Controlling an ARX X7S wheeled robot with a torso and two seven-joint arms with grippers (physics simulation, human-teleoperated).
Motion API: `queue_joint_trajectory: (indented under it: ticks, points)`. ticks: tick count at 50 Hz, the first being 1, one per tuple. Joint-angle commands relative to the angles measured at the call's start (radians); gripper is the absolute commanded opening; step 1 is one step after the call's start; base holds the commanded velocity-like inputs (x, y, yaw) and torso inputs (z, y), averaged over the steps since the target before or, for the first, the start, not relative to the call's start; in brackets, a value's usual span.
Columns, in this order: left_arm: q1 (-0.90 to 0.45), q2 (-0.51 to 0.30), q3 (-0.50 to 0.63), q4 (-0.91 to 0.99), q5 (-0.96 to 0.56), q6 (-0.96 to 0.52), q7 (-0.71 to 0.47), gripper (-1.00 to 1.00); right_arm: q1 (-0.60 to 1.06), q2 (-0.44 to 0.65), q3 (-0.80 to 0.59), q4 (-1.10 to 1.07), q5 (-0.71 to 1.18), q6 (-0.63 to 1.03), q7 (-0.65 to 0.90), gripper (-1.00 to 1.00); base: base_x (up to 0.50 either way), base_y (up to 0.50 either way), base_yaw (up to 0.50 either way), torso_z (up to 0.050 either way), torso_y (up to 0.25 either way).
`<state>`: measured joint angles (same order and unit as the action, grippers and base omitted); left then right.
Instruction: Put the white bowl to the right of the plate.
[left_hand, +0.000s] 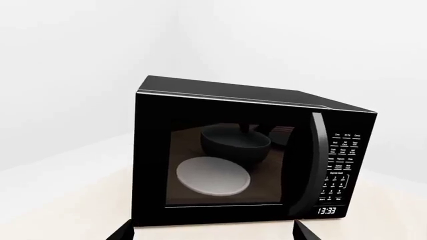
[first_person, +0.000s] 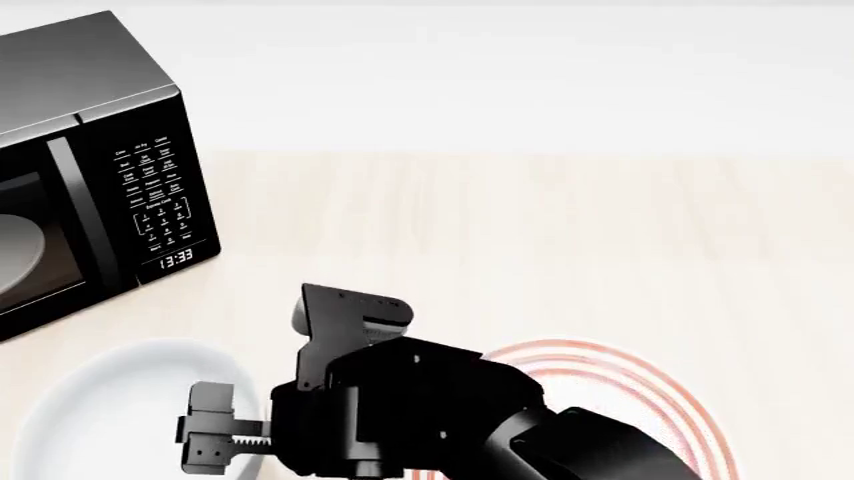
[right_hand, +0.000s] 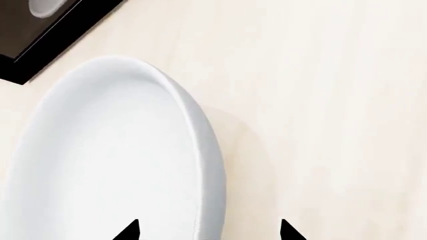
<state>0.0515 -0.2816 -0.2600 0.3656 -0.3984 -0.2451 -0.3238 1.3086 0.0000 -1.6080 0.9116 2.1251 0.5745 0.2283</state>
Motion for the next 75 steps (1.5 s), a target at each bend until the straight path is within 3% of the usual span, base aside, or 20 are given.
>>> queue_joint_trajectory:
  ticks: [1, 21, 71, 72, 75]
  points:
    - [0.005, -0.003, 0.0, 0.007, -0.007, 0.001, -0.002, 1.0, -0.025, 0.0, -0.001, 0.015, -0.004, -0.011, -0.055, 1.0, 0.0, 0.0, 0.0, 0.0, 0.0]
    - [0.009, -0.009, 0.004, 0.011, -0.012, 0.005, -0.006, 1.0, -0.03, 0.0, 0.0, 0.008, -0.013, -0.039, -0.115, 1.0, 0.0, 0.0, 0.0, 0.0, 0.0]
    - [0.038, -0.02, -0.002, 0.039, -0.036, 0.025, -0.013, 1.0, -0.068, 0.0, 0.002, 0.009, -0.036, -0.084, -0.057, 1.0, 0.0, 0.0, 0.0, 0.0, 0.0]
    - [0.039, -0.02, -0.002, 0.04, -0.036, 0.025, -0.013, 1.0, -0.068, 0.0, 0.002, 0.009, -0.038, -0.085, -0.055, -1.0, 0.0, 0.0, 0.0, 0.0, 0.0]
    - [0.045, -0.021, -0.007, 0.048, -0.042, 0.026, -0.014, 1.0, -0.068, 0.0, 0.002, 0.009, -0.045, -0.1, -0.039, -1.0, 0.0, 0.0, 0.0, 0.0, 0.0]
